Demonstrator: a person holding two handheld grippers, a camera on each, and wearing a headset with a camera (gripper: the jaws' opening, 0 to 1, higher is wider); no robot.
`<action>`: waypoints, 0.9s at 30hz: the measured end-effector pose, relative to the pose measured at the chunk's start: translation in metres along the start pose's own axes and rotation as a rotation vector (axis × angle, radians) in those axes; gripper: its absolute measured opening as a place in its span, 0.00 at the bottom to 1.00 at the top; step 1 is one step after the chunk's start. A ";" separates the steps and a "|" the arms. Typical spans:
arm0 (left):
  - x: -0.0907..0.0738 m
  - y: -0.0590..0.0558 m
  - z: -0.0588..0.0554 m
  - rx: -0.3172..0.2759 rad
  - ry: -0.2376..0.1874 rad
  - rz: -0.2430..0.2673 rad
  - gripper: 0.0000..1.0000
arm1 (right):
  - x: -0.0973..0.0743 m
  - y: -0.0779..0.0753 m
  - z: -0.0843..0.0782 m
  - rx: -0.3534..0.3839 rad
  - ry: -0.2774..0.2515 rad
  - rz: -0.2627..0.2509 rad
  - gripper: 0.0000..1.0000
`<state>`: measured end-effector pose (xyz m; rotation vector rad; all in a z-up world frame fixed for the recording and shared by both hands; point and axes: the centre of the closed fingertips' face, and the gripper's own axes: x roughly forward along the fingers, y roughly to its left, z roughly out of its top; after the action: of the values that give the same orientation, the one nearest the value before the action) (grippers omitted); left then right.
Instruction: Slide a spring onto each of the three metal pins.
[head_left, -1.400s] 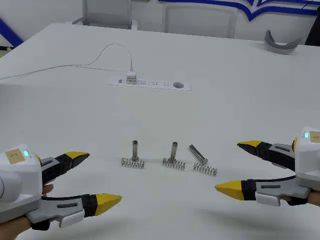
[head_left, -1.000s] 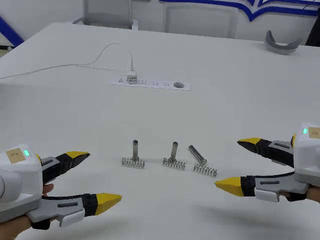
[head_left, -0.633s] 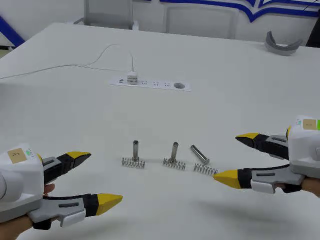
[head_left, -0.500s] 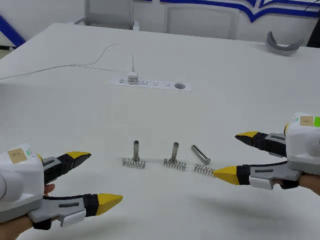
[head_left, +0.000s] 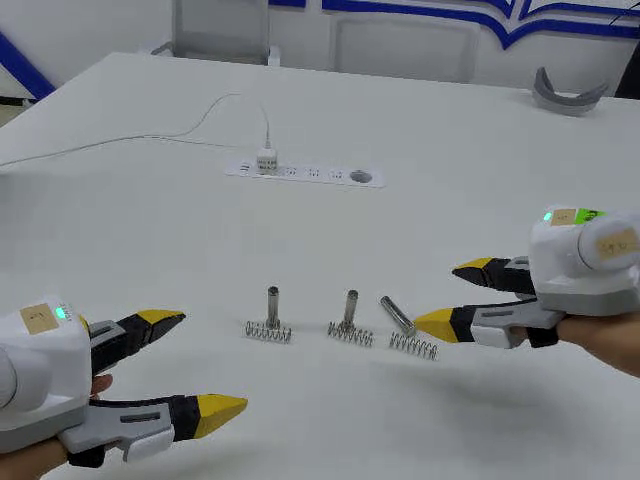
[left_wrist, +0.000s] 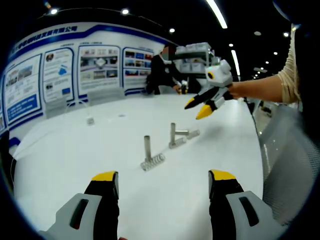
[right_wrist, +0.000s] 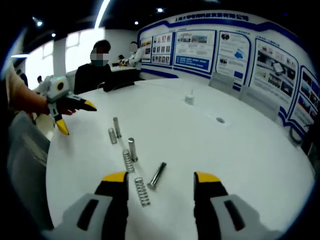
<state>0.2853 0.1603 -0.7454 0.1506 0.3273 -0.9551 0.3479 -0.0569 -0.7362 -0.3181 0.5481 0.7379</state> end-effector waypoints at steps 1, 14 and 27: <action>0.000 0.000 0.000 0.000 -0.001 0.001 0.74 | 0.003 -0.001 0.001 0.002 0.005 -0.003 0.51; 0.001 0.000 -0.001 0.000 -0.001 0.001 0.74 | 0.032 -0.002 -0.002 0.034 0.108 -0.032 0.33; 0.002 0.000 -0.001 -0.002 -0.005 -0.002 0.73 | 0.059 -0.004 -0.011 0.082 0.204 -0.062 0.23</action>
<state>0.2863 0.1585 -0.7467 0.1465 0.3240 -0.9571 0.3827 -0.0320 -0.7788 -0.3350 0.7561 0.6251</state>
